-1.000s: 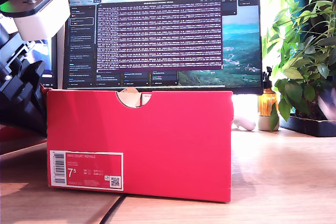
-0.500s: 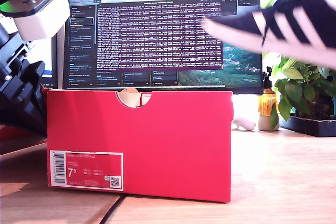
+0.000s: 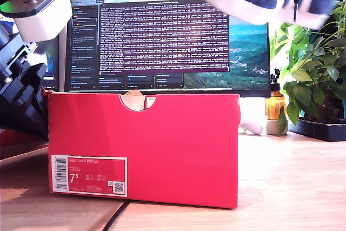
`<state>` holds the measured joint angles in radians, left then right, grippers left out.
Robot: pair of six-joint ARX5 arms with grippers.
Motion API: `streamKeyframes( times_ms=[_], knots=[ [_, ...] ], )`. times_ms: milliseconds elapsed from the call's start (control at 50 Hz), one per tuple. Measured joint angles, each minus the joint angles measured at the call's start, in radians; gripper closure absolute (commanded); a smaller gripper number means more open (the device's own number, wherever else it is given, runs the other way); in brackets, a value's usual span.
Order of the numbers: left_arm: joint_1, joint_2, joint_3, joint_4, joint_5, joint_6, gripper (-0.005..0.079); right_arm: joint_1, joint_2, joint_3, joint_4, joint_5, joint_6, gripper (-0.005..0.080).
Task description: Pack the blue shoes by picking the first shoe and placing it inside the red shoebox, left side, then picking and rotating the second shoe and placing it in the shoebox
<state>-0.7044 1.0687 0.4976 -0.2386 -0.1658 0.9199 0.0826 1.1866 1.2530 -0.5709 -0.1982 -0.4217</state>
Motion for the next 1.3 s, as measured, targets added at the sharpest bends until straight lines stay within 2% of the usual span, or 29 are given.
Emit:
streamKeyframes(
  times_ms=[240, 560, 860, 1300],
  knots=[
    [0.0, 0.0, 0.0, 0.0, 0.008, 0.0, 0.0761, 0.082, 0.004, 0.0, 0.152, -0.103, -0.144, 0.0764],
    [0.0, 0.0, 0.0, 0.0, 0.038, 0.0, 0.0761, 0.186, 0.182, 0.006, 0.315, -0.115, -0.259, 0.0764],
    [0.0, 0.0, 0.0, 0.0, 0.042, 0.005, 0.0761, 0.207, 0.359, 0.006, 0.481, -0.109, -0.286, 0.0764],
    [-0.009, 0.0, 0.0, 0.0, 0.043, 0.027, 0.0761, 0.218, 0.485, 0.006, 0.504, -0.133, -0.435, 0.0764]
  ],
)
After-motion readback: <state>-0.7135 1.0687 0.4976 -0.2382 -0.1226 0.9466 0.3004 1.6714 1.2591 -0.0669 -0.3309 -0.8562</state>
